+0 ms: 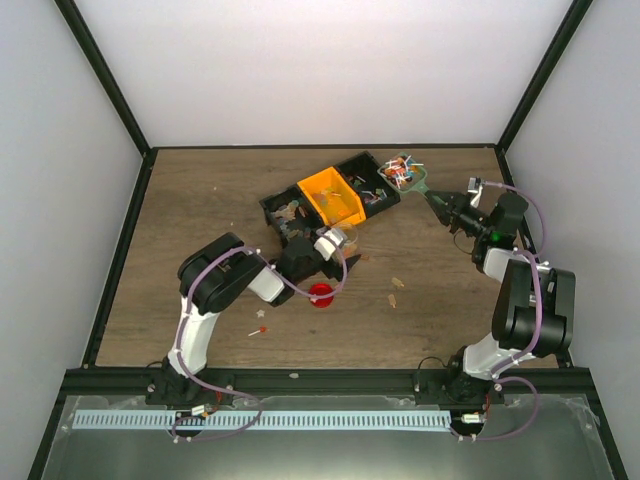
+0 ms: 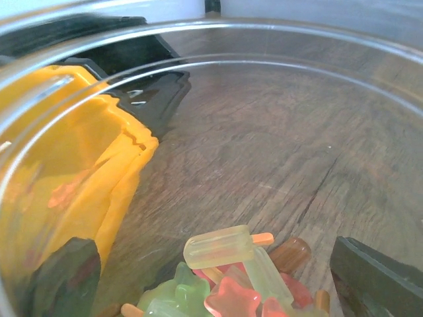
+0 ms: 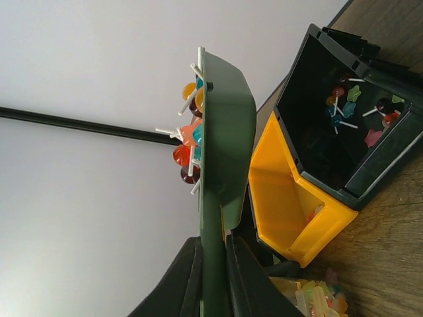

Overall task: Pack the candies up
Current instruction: Move the packing bottle to the center of the board.

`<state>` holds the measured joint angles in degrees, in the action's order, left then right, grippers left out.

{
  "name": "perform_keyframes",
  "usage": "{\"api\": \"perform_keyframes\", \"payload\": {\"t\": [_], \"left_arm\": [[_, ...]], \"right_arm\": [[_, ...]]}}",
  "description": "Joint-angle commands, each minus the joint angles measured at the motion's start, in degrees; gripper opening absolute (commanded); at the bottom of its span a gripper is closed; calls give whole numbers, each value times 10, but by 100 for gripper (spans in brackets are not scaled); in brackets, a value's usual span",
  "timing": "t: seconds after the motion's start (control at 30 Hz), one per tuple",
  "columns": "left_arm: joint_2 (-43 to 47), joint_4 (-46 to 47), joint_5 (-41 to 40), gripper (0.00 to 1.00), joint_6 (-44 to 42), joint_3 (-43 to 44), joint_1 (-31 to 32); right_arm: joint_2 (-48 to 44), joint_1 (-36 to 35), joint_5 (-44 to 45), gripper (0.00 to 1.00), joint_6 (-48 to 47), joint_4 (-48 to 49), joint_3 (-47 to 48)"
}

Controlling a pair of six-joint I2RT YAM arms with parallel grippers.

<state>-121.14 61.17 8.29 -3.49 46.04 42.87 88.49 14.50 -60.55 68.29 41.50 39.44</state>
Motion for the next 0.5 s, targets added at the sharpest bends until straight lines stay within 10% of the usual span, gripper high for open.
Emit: {"api": "perform_keyframes", "payload": {"t": [0.0, 0.47], "left_arm": [[-12, -36, 34, 99, 4, -7, -2], [74, -17, 56, 100, 28, -84, 8]], "right_arm": [[-14, 4, -16, 1, -22, -5, -1], [-151, -8, -36, 1, -37, -79, -74]]}}
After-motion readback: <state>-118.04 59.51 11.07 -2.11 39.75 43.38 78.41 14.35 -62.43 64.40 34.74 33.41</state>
